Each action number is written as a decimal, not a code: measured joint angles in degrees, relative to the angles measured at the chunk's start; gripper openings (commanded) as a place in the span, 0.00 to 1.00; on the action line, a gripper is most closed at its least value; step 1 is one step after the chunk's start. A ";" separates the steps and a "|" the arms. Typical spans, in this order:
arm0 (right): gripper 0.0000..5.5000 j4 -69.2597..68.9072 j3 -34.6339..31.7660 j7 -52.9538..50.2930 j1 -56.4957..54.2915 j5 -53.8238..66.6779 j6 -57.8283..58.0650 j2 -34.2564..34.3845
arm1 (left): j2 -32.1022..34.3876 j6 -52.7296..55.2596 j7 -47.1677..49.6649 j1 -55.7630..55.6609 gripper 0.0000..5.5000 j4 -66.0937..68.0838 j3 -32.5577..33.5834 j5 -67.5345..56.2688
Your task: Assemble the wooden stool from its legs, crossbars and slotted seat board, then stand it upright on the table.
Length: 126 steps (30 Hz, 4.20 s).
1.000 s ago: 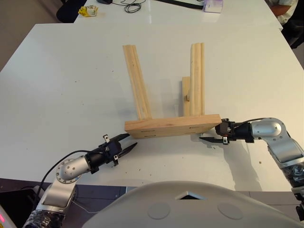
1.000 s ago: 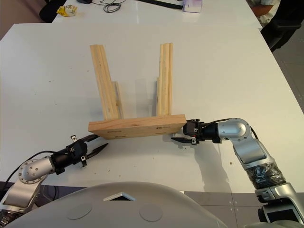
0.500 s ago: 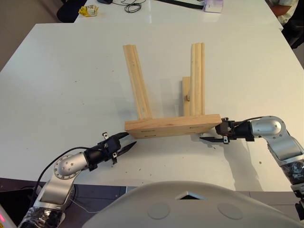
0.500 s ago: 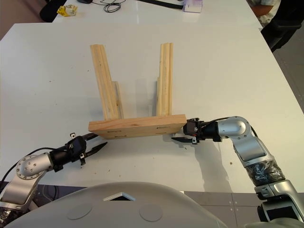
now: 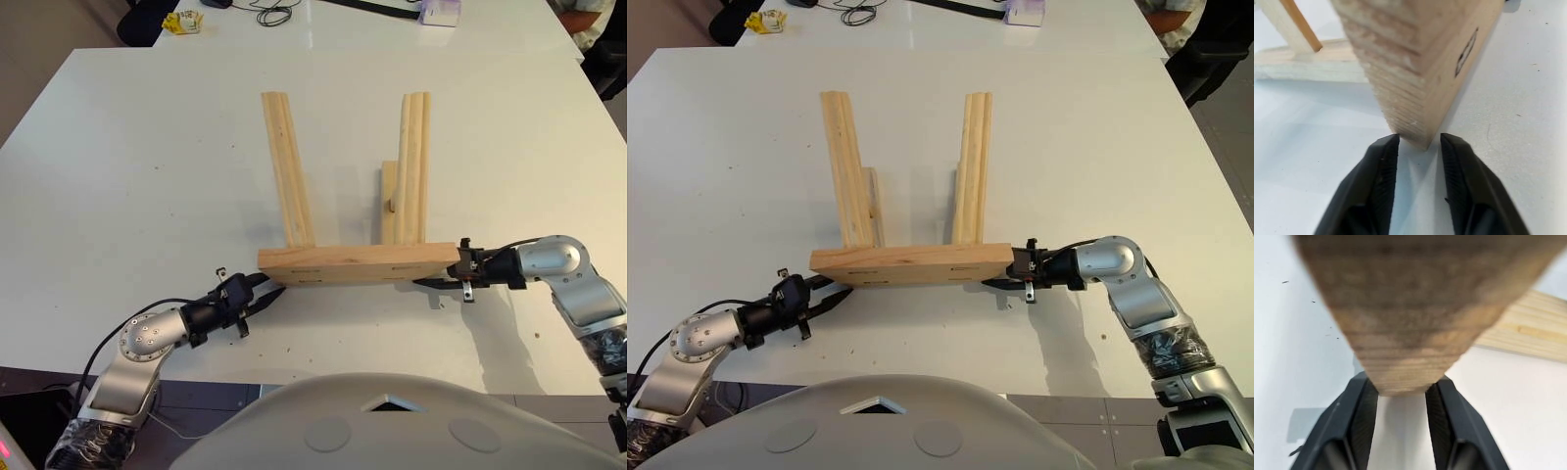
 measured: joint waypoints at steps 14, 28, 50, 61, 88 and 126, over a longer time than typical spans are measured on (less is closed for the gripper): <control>0.24 -13.79 -6.56 3.07 4.91 7.78 11.97 -6.82 | 4.39 11.53 -1.87 5.93 0.12 -14.49 6.19 -9.55; 0.24 -34.70 -24.40 1.21 4.92 40.92 53.26 -19.45 | 15.19 37.25 9.77 10.42 0.06 -35.64 34.16 -50.45; 0.24 -22.81 -18.44 18.07 -21.29 68.17 86.84 -34.10 | 33.57 59.40 -2.94 13.55 0.00 -28.88 62.68 -100.92; 0.24 -10.78 -2.63 9.24 -35.79 75.62 98.52 -29.67 | 38.40 52.40 9.96 6.79 0.00 -25.02 58.97 -101.39; 0.24 3.39 12.47 -4.97 -50.57 89.74 98.52 -27.23 | 25.92 49.39 25.66 6.22 0.00 -30.43 54.03 -101.38; 0.66 -26.95 -23.35 -41.31 10.55 47.38 50.18 -0.04 | -9.49 26.03 24.34 9.50 0.00 -31.75 24.78 -35.32</control>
